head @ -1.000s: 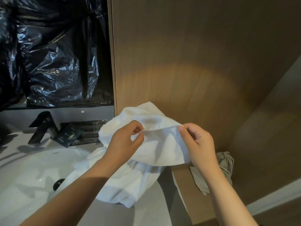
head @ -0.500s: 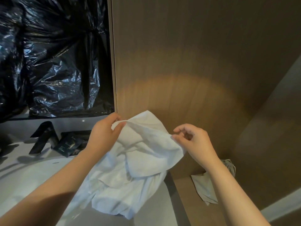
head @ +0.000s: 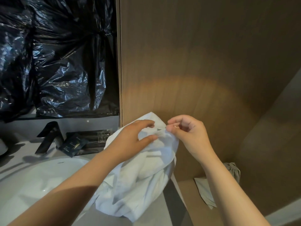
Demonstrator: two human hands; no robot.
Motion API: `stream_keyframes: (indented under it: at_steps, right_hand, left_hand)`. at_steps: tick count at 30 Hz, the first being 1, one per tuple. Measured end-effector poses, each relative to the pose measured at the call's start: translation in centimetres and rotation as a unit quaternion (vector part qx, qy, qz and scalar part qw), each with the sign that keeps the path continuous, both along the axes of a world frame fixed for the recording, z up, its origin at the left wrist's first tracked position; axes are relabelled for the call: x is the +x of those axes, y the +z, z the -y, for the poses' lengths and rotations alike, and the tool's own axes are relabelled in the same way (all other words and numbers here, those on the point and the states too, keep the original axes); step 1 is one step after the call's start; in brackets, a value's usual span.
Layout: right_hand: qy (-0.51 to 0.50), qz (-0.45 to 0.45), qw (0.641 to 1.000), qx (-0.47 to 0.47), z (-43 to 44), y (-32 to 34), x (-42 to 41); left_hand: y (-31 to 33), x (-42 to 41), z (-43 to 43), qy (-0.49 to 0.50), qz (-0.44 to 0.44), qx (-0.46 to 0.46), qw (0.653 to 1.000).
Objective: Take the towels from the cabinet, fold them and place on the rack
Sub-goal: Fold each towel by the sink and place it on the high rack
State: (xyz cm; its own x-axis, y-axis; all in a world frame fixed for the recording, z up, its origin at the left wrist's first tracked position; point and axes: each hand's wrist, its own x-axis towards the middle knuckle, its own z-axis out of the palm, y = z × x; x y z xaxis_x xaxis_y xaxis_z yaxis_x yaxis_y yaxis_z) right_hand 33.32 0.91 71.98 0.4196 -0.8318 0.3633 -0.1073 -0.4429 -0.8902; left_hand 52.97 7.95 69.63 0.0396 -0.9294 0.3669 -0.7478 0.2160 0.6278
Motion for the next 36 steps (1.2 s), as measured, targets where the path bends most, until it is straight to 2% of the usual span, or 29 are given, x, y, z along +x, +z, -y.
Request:
stream_keyframes:
  at_steps: [3,7,12,16,22,28,32,34,36]
  right_hand:
    - [-0.003,0.043,0.999,-0.001,-0.1,0.7,0.6]
    - [-0.027,0.085,0.995,0.055,-0.8,-0.1,0.2]
    - [-0.022,0.045,0.996,0.073,-2.7,-2.0,-0.2]
    - [-0.041,0.008,0.999,0.03,-3.3,-2.4,0.0]
    - [-0.028,0.022,0.999,-0.007,-3.6,-0.6,1.0]
    - [-0.016,0.084,0.996,0.028,-3.6,0.7,1.9]
    - [0.01,0.134,0.985,0.107,-3.6,1.3,2.3]
    - [0.02,0.144,0.983,0.115,-3.5,1.5,2.6]
    - [0.022,0.149,0.983,0.103,-3.5,1.7,2.5]
  left_hand:
    - [0.2,-1.0,0.5,-0.02,-0.012,0.007,1.0]
    - [-0.1,-0.9,0.4,-0.01,-0.036,-0.002,0.999]
    - [0.9,-0.1,0.1,-0.007,-0.002,-0.008,1.0]
    - [2.1,-0.1,0.0,-0.025,0.012,-0.002,1.0]
    - [4.1,-0.3,-0.4,-0.058,-0.002,-0.032,0.998]
    - [5.5,-0.3,-0.5,-0.037,-0.086,-0.072,0.993]
    - [6.2,-0.3,-0.4,-0.051,-0.164,-0.049,0.984]
    - [6.7,-0.4,-0.5,-0.077,-0.172,-0.013,0.982]
    - [7.2,-0.3,-0.5,-0.083,-0.157,-0.016,0.984]
